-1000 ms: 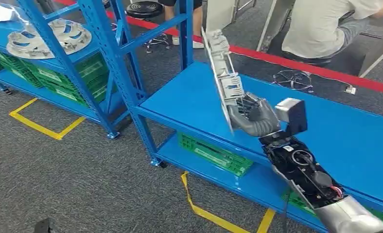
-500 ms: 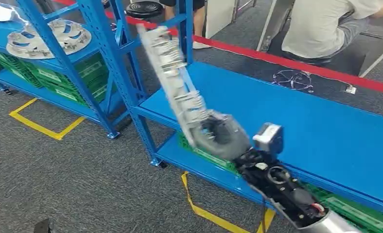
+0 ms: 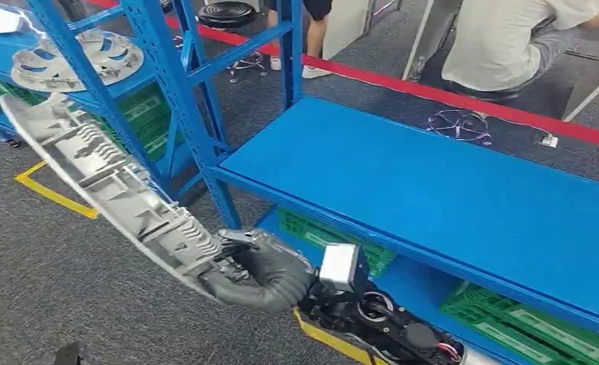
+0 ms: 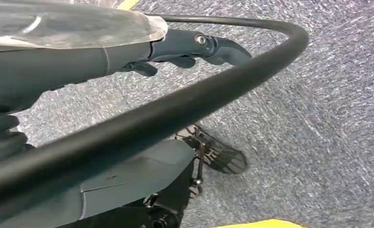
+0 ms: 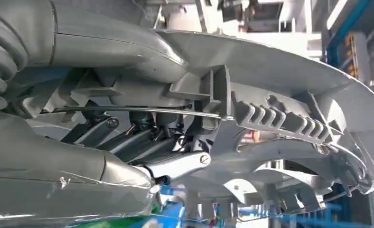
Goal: Take the parts from the cabinet and place them on the table.
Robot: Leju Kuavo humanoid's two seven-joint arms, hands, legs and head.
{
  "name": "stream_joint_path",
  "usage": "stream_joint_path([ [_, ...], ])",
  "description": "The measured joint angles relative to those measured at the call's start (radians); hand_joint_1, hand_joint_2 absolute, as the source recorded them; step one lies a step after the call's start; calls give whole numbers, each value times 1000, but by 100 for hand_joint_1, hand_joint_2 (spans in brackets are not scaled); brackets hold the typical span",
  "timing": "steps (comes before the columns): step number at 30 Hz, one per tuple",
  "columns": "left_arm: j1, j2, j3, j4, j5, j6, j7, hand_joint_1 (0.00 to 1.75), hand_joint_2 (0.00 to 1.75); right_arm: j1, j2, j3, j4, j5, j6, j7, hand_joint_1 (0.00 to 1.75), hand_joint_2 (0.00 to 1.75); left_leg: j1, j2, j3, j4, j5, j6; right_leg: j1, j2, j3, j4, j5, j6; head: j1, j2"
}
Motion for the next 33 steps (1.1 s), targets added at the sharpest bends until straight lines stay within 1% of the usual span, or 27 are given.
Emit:
stream_joint_path([
  [5,0,0,0,0,2,3,0,0,175,-11,14,34,12,-3,5,-4,175,175,-3,0,0,1,-2,2,-2,0,0,0,0,2,-2,0],
  [10,0,2,0,0,0,3,0,0,175,-17,16,52,22,-12,0,-18,175,175,-12,0,0,2,-6,9,-10,-1,2,-5,0,12,-4,0],
  [11,0,3,0,0,0,3,0,0,175,-18,16,52,23,-13,-3,-19,175,175,-10,-2,2,-4,-4,14,-10,-4,6,-5,-2,18,-8,0],
  [12,1,5,0,0,0,3,0,0,175,-18,16,52,24,-14,-8,-21,175,175,1,-4,9,-11,-1,18,-12,-2,5,7,-12,19,-7,0],
  [13,0,5,0,0,-1,3,0,0,175,-19,16,52,24,-15,-11,-22,175,175,0,-5,11,-14,-1,20,-10,-1,-14,54,-44,16,-2,0],
  [14,-1,5,0,0,-1,3,0,0,175,-20,16,52,27,-16,-14,-24,175,175,-1,-6,11,-14,-1,25,-10,0,-53,131,-86,12,4,0],
  [15,0,6,0,0,-1,2,0,0,175,-19,16,52,29,-17,-17,-26,175,175,-3,-9,10,-13,-1,26,-8,1,-99,228,-132,10,8,0],
  [16,1,6,0,0,-1,1,0,0,175,-17,16,51,32,-19,-20,-28,175,175,-6,-13,10,-13,-2,26,-8,2,-142,314,-162,8,10,0],
  [17,2,6,0,0,-1,1,0,0,175,-16,15,50,33,-20,-21,-29,175,175,-8,-19,10,-13,-2,26,-8,2,-165,355,-167,5,10,0],
  [18,2,6,0,0,-1,1,0,0,175,-15,15,50,35,-21,-21,-29,175,175,-9,-27,11,-12,-2,26,-7,2,-164,346,-147,1,8,0],
  [19,2,6,0,0,-1,1,0,0,175,-16,15,50,37,-21,-21,-29,175,175,-9,-37,11,-12,-2,25,-6,4,-139,288,-107,-5,9,0],
  [20,1,6,0,0,-1,1,0,0,175,-16,15,50,37,-21,-21,-29,175,175,-9,-48,13,-11,-2,24,-4,13,-94,189,-53,-12,9,0],
  [21,0,5,0,0,-1,0,0,0,175,-16,15,50,37,-21,-21,-29,175,175,-7,-58,14,-10,-1,20,-2,34,-50,96,-8,-18,10,0],
  [22,0,3,0,0,-1,-1,0,0,175,-17,15,49,38,-21,-21,-30,175,175,-4,-65,10,-9,0,14,-1,89,-25,33,-1,-24,10,0],
  [23,-3,3,0,0,-1,-2,0,0,175,-17,14,49,38,-22,-21,-32,175,175,-8,-76,6,-6,1,4,2,81,-23,24,2,-21,4,0],
  [24,-2,2,0,0,0,-2,0,0,175,-16,15,49,38,-22,-21,-33,175,175,0,-82,2,-8,5,-5,9,69,-25,24,3,-23,5,0],
  [25,2,3,0,0,0,-2,0,0,175,-16,15,49,38,-24,-19,-33,175,175,4,-90,2,-13,7,-14,14,62,-24,24,3,-31,4,0],
  [26,4,2,0,0,1,-2,0,0,175,-17,15,49,38,-25,-19,-33,175,175,7,-100,3,-19,11,-24,17,50,-20,18,8,-39,7,0],
  [27,6,2,0,0,1,-2,0,0,175,-17,15,48,38,-26,-19,-33,175,175,10,-94,0,-11,8,-26,3,37,-1,-1,20,-47,4,0],
  [28,5,2,0,0,1,-2,0,0,175,-18,15,48,39,-28,-18,-33,175,175,7,-55,-13,21,-14,-26,8,24,3,-8,25,-52,0,0],
  [29,1,2,0,0,1,-2,0,0,175,-19,15,48,38,-30,-17,-35,175,175,7,-31,-45,85,-53,-29,9,13,2,-9,28,-56,-11,0],
  [30,-2,2,0,0,1,-2,0,0,175,-19,15,48,39,-30,-16,-35,175,175,7,-20,-89,173,-94,-35,11,1,1,-8,27,-56,-18,0],
  [31,-2,2,0,0,1,-2,0,0,175,-17,15,48,39,-30,-16,-35,175,175,8,-16,-133,258,-125,-41,12,-13,0,-8,26,-57,-23,0],
  [32,0,2,0,0,1,-2,0,0,175,-16,15,48,40,-30,-16,-34,175,175,10,-14,-161,311,-136,-45,12,-26,0,-8,25,-58,-28,0],
  [33,3,2,0,0,1,-2,0,0,175,-16,15,48,42,-30,-16,-34,175,175,12,-10,-165,310,-122,-49,12,-37,0,-8,24,-56,-35,0],
])
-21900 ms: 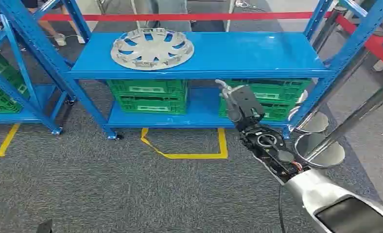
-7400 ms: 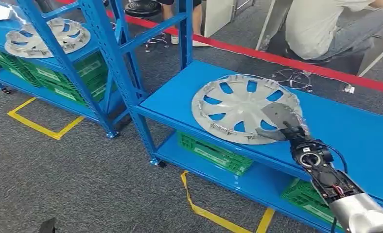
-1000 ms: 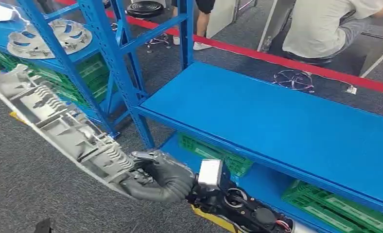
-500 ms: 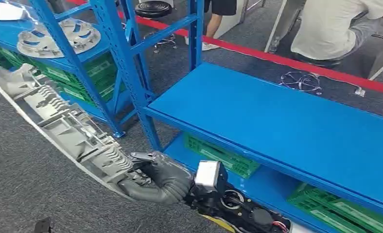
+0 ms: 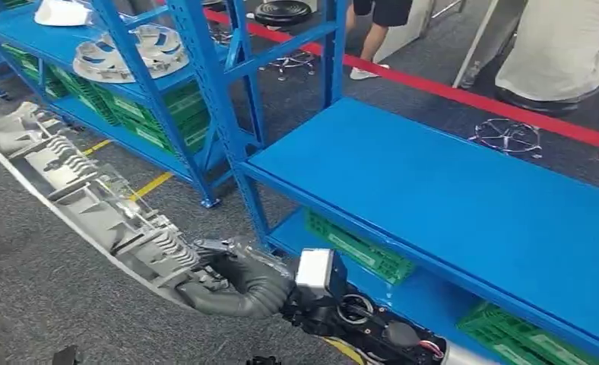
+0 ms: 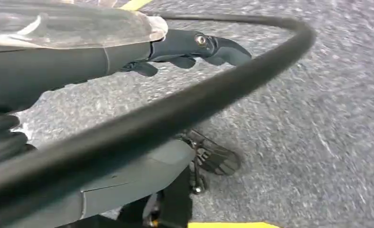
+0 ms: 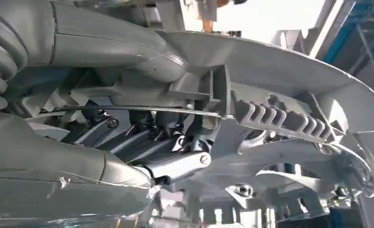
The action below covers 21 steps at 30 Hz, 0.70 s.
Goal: Take the parts from the cabinet and place them on the table.
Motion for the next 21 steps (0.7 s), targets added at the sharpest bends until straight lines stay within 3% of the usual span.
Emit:
stream_joint_path([
  [1,0,0,0,0,0,0,0,0,175,0,0,0,0,0,2,0,175,175,3,6,21,-47,32,-3,0,-10,1,1,-2,1,-7,0],
  [2,0,1,0,0,1,3,0,0,175,0,0,1,0,0,5,1,175,175,6,16,67,-134,75,-6,-1,-21,2,3,-6,5,-13,0],
  [3,0,3,0,0,1,3,0,0,175,0,0,1,0,0,5,1,175,175,8,42,121,-236,117,-9,-2,-32,3,8,-12,11,-18,0],
  [4,-2,2,0,0,2,3,0,0,175,-1,0,1,0,-2,6,1,175,175,8,91,157,-309,128,-9,3,-41,3,16,-19,20,-24,0],
  [5,-7,1,0,0,2,3,0,0,175,-2,0,1,0,-3,5,1,175,175,1,91,156,-312,130,5,9,-47,-3,22,-32,27,-34,0],
  [7,-3,1,0,0,5,3,-1,0,175,-2,0,1,1,-3,5,2,175,175,-5,65,156,-308,121,28,8,-65,3,19,-41,38,-14,0],
  [8,0,1,0,0,6,3,-1,0,175,-4,0,1,1,-3,6,2,175,175,-10,54,156,-307,119,35,5,-75,9,16,-42,43,-13,0],
  [9,-2,1,0,0,6,3,-2,0,175,-5,0,2,0,-3,5,2,175,175,-3,42,160,-310,122,45,2,-82,11,17,-49,50,-14,0],
  [10,-2,1,0,0,5,2,-5,0,175,-6,0,2,0,-3,2,2,175,175,-2,31,161,-311,122,51,-4,-31,8,46,-72,55,-9,0],
  [11,-3,1,0,0,4,2,-5,0,175,-5,0,0,0,-3,0,1,175,175,-3,24,161,-311,122,58,-4,4,-18,107,-113,54,-2,0],
  [12,-3,1,0,0,4,2,-6,0,175,-4,0,0,0,-3,0,1,175,175,-4,22,162,-311,121,59,-4,10,-30,133,-126,54,0,0],
  [18,-3,1,0,0,3,2,-6,0,175,-4,0,0,0,-3,0,1,175,175,-4,21,162,-311,121,60,-4,12,-32,138,-129,54,1,0],
  [21,-3,1,0,0,2,2,-6,0,175,-3,-2,0,0,-3,0,1,175,175,-5,17,162,-311,121,61,-4,20,-54,183,-152,53,4,0],
])
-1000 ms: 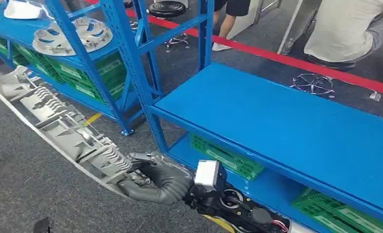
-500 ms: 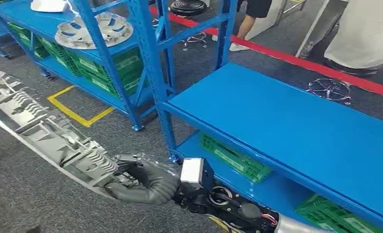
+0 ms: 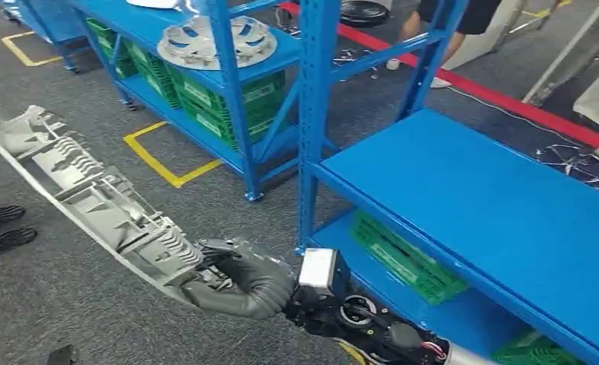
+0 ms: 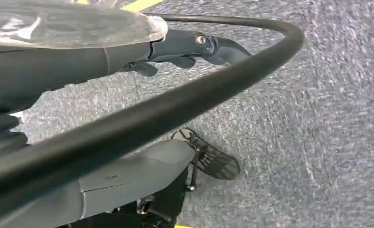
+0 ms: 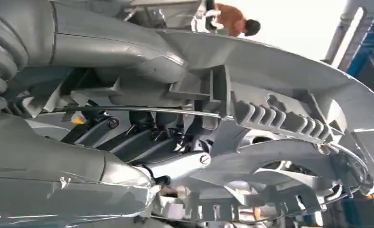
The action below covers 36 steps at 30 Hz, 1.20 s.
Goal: Take the parts from the cabinet and place them on the table.
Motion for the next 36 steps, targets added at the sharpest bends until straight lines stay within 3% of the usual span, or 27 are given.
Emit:
stream_joint_path([
  [1,0,0,0,0,-2,0,-1,0,175,3,-2,0,0,0,-1,0,175,175,-3,-12,0,0,-1,3,2,11,-48,97,-42,-1,5,0],
  [3,0,0,0,0,-2,0,-2,0,175,5,-5,0,0,0,-3,0,175,175,-9,-29,0,0,-1,5,3,17,-94,181,-64,-5,13,0],
  [4,1,-1,0,0,-6,-3,-1,0,175,6,-9,0,0,0,-4,0,175,175,-17,-68,4,1,-2,6,13,24,-74,96,21,-28,18,0],
  [5,3,-5,-2,0,-45,-31,-11,0,175,10,-19,-9,-8,12,-54,11,175,175,-10,-123,1,1,1,-4,36,82,25,-152,137,-56,26,0],
  [7,10,0,-5,1,-54,-39,-13,0,175,16,-29,-17,-21,15,-74,19,175,175,-12,-146,3,-14,10,-20,32,60,47,-174,147,-68,31,0],
  [8,10,0,-7,1,-58,-41,-13,0,175,20,-34,-23,-23,14,-81,21,175,175,-12,-104,-2,8,-3,-13,25,42,59,-198,161,-62,28,0],
  [9,5,0,-8,1,-60,-41,-13,0,175,21,-36,-26,-24,14,-86,22,175,175,-15,-53,-24,49,-36,-20,25,34,63,-208,167,-69,23,0],
  [11,1,6,-10,1,-61,-42,-13,0,175,25,-43,-30,-31,14,-90,22,175,175,-9,-23,-100,202,-111,-34,24,9,60,-208,168,-70,10,0],
  [13,2,6,-10,1,-61,-42,-13,0,175,31,-49,-33,-31,15,-97,25,175,175,0,-17,-152,300,-133,-48,20,-17,59,-207,164,-67,1,0],
  [14,4,7,-10,1,-61,-42,-13,0,175,34,-52,-33,-31,15,-100,27,175,175,6,-12,-143,277,-110,-56,18,-29,59,-205,161,-62,-3,0],
  [16,4,12,-11,1,-61,-42,-13,0,175,36,-57,-33,-31,15,-105,34,175,175,16,10,-63,122,-29,-72,9,-52,58,-192,150,-48,-11,0],
  [17,1,13,-11,1,-61,-43,-13,0,175,36,-59,-33,-31,15,-107,36,175,175,22,44,-11,28,6,-81,6,-65,58,-178,139,-37,-16,0],
  [18,-5,8,-12,1,-61,-43,-13,0,175,37,-59,-33,-31,15,-106,37,175,175,14,81,-5,13,-5,-78,16,-71,53,-168,127,-26,-26,0],
  [19,-5,13,-13,1,-59,-42,-13,0,175,37,-60,-34,-34,13,-106,38,175,175,15,57,-7,11,-2,-56,16,-81,44,-161,114,-21,-31,0],
  [20,-2,14,-13,1,-58,-41,-10,0,175,36,-60,-34,-37,10,-105,37,175,175,11,46,-7,16,-10,-43,19,-89,54,-163,110,-16,-16,0],
  [22,2,14,-14,1,-57,-39,-10,0,175,35,-61,-35,-37,9,-101,35,175,175,10,24,-8,20,-14,-28,12,-107,63,-161,101,-8,-8,0],
  [23,2,14,-14,1,-56,-38,-10,0,175,35,-61,-35,-39,9,-102,35,175,175,10,14,-5,18,-12,-18,5,-93,65,-153,90,-1,-5,0],
  [24,0,14,-14,1,-57,-38,-10,0,175,34,-61,-35,-39,8,-102,35,175,175,9,4,-6,18,-12,-13,1,-40,50,-110,56,1,2,0],
  [25,-2,15,-14,1,-56,-36,-10,0,175,34,-61,-35,-39,7,-102,34,175,175,8,-5,-6,18,-11,-10,1,-9,14,-32,9,1,6,0],
  [27,-3,15,-14,1,-56,-32,-10,0,175,37,-64,-35,-39,6,-102,34,175,175,-1,-28,-7,18,-12,-2,3,12,-69,138,-60,-2,20,0],
  [28,-3,15,-15,1,-56,-32,-10,0,175,38,-65,-35,-39,4,-102,34,175,175,-6,-42,-7,18,-12,0,3,15,-96,184,-67,-7,24,0],
  [29,-3,15,-15,1,-56,-31,-9,0,175,39,-66,-35,-39,3,-102,34,175,175,-10,-58,-6,18,-12,0,6,18,-101,179,-46,-15,27,0],
  [30,-2,15,-15,1,-56,-31,-9,0,175,39,-66,-35,-39,3,-102,34,175,175,-13,-73,-5,18,-12,0,12,22,-83,125,-3,-26,29,0],
  [31,-2,15,-15,1,-56,-31,-9,0,175,38,-66,-35,-39,3,-102,34,175,175,-15,-88,-4,18,-11,0,17,31,-47,33,52,-37,29,0],
  [32,-3,15,-15,1,-56,-31,-9,0,175,37,-66,-35,-39,3,-100,34,175,175,-15,-102,-2,17,-10,1,27,60,-4,-70,105,-50,31,0],
  [33,-3,11,-15,1,-56,-31,-9,0,175,36,-66,-35,-39,3,-100,33,175,175,-10,-111,-4,16,-8,1,32,111,21,-140,122,-61,32,0],
  [36,2,9,-16,1,-56,-29,-7,0,175,37,-67,-36,-39,3,-98,31,175,175,-3,-143,-9,10,-1,-11,41,90,26,-148,132,-66,35,0],
])
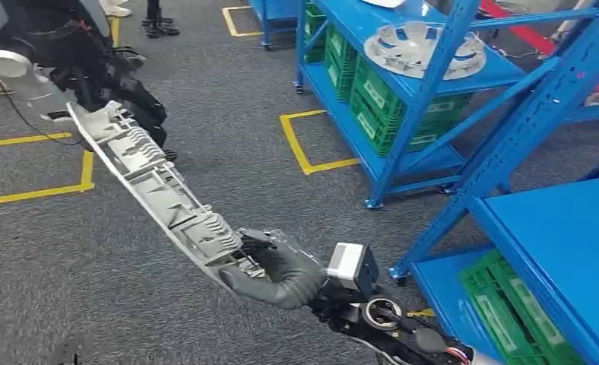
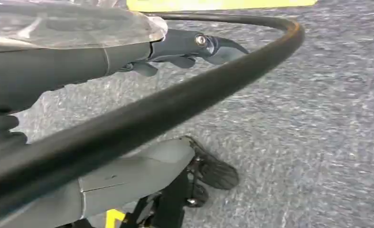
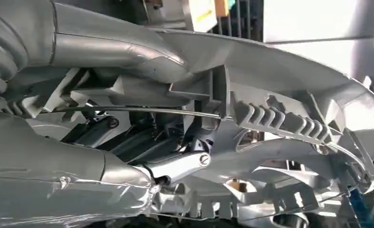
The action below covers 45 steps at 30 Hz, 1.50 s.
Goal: Take the parts from the cabinet and place them on the table.
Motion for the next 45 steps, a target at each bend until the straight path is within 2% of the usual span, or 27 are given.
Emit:
stream_joint_path([
  [1,3,1,-1,0,0,0,0,0,175,0,0,-1,0,0,-1,0,175,175,0,-13,1,-8,5,-8,0,-13,12,-11,5,-5,3,0],
  [2,4,4,-1,0,0,0,0,0,175,0,0,-3,0,0,-1,0,175,175,-7,-12,1,-6,5,-11,-20,-32,30,-43,22,-5,1,0],
  [4,-1,2,-2,0,-4,0,0,0,175,-1,0,-6,0,0,-2,-4,175,175,-12,93,-39,73,-55,-17,-16,-60,38,-66,36,-6,-13,0],
  [6,-6,4,-2,0,-7,0,0,0,175,2,0,-11,0,1,-7,-7,175,175,-5,120,-117,234,-131,-30,-18,-91,35,-66,34,-3,-19,0],
  [8,-4,5,-3,0,-8,0,0,0,175,7,-1,-12,1,2,-10,-6,175,175,6,129,-149,299,-138,-46,-25,-121,34,-64,30,3,-28,0],
  [11,-2,10,-3,0,-8,-1,0,0,175,9,-2,-13,0,6,-8,-6,175,175,24,168,-27,83,-32,-75,-42,-157,30,-41,13,28,-40,0],
  [12,-4,7,-4,0,-8,-1,0,0,175,9,-2,-13,0,6,-8,-7,175,175,29,221,14,5,-19,-85,-38,-167,27,-21,1,42,-50,0],
  [13,-10,7,-5,0,-8,-2,0,0,175,9,-2,-16,0,6,-8,-8,175,175,21,220,12,9,-21,-71,-35,-176,11,-6,-16,52,-66,0],
  [14,-10,7,-7,0,-8,-2,0,0,175,9,-2,-17,0,7,-7,-7,175,175,22,201,11,14,-28,-44,-32,-186,17,-8,-22,55,-54,0],
  [17,-3,7,-11,0,-7,0,0,0,175,4,-2,-21,0,7,-5,-8,175,175,20,166,10,17,-30,-19,-41,-212,32,-5,-30,64,-37,0],
  [19,-4,6,-12,0,-7,0,0,0,175,0,-2,-23,0,6,-5,-7,175,175,20,148,10,17,-27,-10,-49,-119,5,77,-97,71,-28,0],
  [22,-6,6,-12,0,-8,0,0,0,175,2,-4,-25,0,5,-5,-7,175,175,12,111,9,17,-27,-4,-46,-77,-110,321,-199,67,-4,0],
  [23,-6,6,-12,0,-7,0,1,0,175,2,-5,-25,0,5,-5,-7,175,175,7,98,10,17,-27,-3,-44,-74,-127,342,-192,62,-1,0],
  [25,-5,7,-13,0,-7,0,1,0,175,1,-5,-25,0,5,-5,-7,175,175,0,66,11,17,-26,-1,-31,-66,-91,237,-109,38,5,0],
  [27,-6,6,-13,0,-7,0,1,0,175,0,-5,-27,0,5,-5,-7,175,175,-2,37,12,15,-23,2,-17,-9,-16,44,-9,5,8,0],
  [28,-6,-2,-13,0,-7,0,1,0,175,1,-5,-29,0,5,-5,-6,175,175,-4,29,10,14,-21,0,-18,24,-2,18,-18,-5,-1,0],
  [32,4,3,-13,0,-2,3,2,0,175,-2,-4,-32,0,0,-5,0,175,175,5,-23,6,-7,-2,-27,-12,-18,19,-12,5,-8,14,0],
  [33,5,2,-14,0,0,6,2,0,175,-3,-3,-33,0,0,-3,1,175,175,4,12,2,7,-13,-22,-24,-44,32,-43,24,5,12,0],
  [34,-1,2,-14,0,0,7,2,0,175,-3,-1,-33,0,0,0,2,175,175,-4,73,-15,37,-40,-27,-24,-49,36,-59,31,3,-1,0],
  [35,-6,3,-14,0,0,10,2,0,175,-5,0,-34,0,0,3,1,175,175,-2,104,-49,99,-81,-30,-24,-65,34,-60,35,-2,-10,0],
  [37,-8,5,-14,0,3,11,2,0,175,-4,0,-34,1,0,5,-1,175,175,3,124,-121,254,-146,-39,-23,-98,29,-59,33,0,-18,0],
  [38,-7,5,-14,0,6,11,2,0,175,-3,0,-34,3,0,8,0,175,175,7,128,-138,290,-150,-46,-25,-113,27,-58,33,1,-22,0],
  [39,-5,5,-14,0,9,11,2,0,175,-2,0,-34,4,0,11,0,175,175,11,132,-128,273,-130,-53,-27,-126,25,-56,31,4,-26,0],
  [41,-4,9,-14,0,13,13,3,0,175,-1,0,-34,5,0,18,1,175,175,20,150,-45,125,-57,-65,-35,-150,20,-43,24,17,-34,0],
  [42,-6,10,-14,0,14,13,3,0,175,-2,1,-34,5,0,20,0,175,175,25,192,13,29,-24,-76,-36,-162,15,-24,14,29,-41,0],
  [43,-12,8,-14,0,14,13,3,0,175,-2,3,-34,5,0,20,-2,175,175,19,227,18,14,-39,-73,-29,-172,8,-7,4,40,-51,0],
  [45,-10,11,-14,0,16,15,5,0,175,-2,4,-34,5,0,21,-2,175,175,15,199,12,19,-35,-38,-30,-185,4,3,-10,51,-45,0],
])
